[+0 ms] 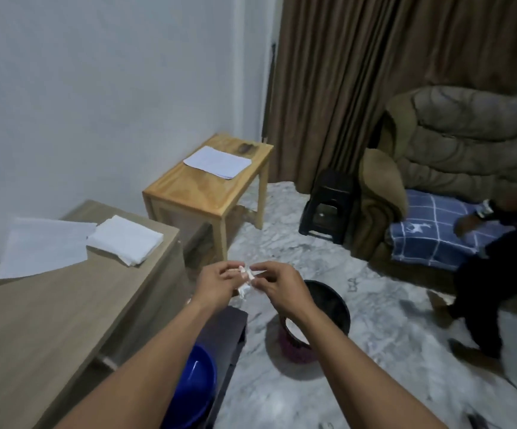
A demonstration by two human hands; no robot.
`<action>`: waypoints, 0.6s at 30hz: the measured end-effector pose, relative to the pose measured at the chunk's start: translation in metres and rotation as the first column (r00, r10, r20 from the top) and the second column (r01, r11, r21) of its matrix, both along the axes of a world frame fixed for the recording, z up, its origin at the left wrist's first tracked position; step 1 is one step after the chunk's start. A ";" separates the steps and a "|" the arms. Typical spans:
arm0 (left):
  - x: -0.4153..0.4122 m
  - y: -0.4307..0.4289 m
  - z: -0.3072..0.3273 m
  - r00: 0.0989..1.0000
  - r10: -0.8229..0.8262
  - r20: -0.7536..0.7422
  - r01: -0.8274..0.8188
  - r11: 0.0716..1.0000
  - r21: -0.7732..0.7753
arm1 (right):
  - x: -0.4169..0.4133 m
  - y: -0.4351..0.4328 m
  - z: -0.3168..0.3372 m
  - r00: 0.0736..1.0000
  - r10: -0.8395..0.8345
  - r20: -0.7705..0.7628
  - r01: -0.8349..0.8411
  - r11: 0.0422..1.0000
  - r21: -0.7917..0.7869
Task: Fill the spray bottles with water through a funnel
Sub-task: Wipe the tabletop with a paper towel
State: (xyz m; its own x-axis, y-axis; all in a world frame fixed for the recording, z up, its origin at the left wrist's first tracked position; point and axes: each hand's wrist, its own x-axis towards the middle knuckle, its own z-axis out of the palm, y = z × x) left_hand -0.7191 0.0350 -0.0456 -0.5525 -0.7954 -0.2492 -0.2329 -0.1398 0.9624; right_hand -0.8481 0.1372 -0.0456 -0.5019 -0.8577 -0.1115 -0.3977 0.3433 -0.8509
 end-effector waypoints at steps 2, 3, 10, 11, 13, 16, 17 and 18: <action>-0.040 0.000 -0.010 0.997 -0.068 0.024 0.068 0.998 0.008 | -0.032 0.011 -0.010 0.997 -0.081 0.019 0.081 0.997 0.006; -0.060 0.000 -0.015 0.995 -0.097 0.036 0.097 0.995 0.007 | -0.048 0.015 -0.016 0.993 -0.111 0.030 0.111 0.994 0.012; -0.206 -0.012 -0.079 0.962 -0.236 0.136 0.238 0.971 -0.002 | -0.175 0.018 -0.073 0.952 -0.295 0.086 0.288 0.953 0.092; -0.229 -0.014 -0.092 0.955 -0.256 0.152 0.258 0.966 0.008 | -0.194 0.017 -0.086 0.943 -0.321 0.091 0.311 0.944 0.110; -0.269 -0.014 -0.120 0.939 -0.295 0.177 0.289 0.955 0.062 | -0.230 0.016 -0.111 0.930 -0.356 0.091 0.338 0.925 0.171; -0.320 -0.017 -0.169 0.919 -0.331 0.216 0.311 0.943 0.121 | -0.277 0.013 -0.158 0.933 -0.355 0.052 0.333 0.910 0.248; -0.334 -0.017 -0.186 0.913 -0.339 0.227 0.318 0.940 0.126 | -0.289 0.012 -0.173 0.938 -0.345 0.042 0.321 0.905 0.279; -0.347 -0.018 -0.204 0.905 -0.353 0.238 0.331 0.935 0.127 | -0.300 0.011 -0.188 0.946 -0.323 0.025 0.299 0.901 0.314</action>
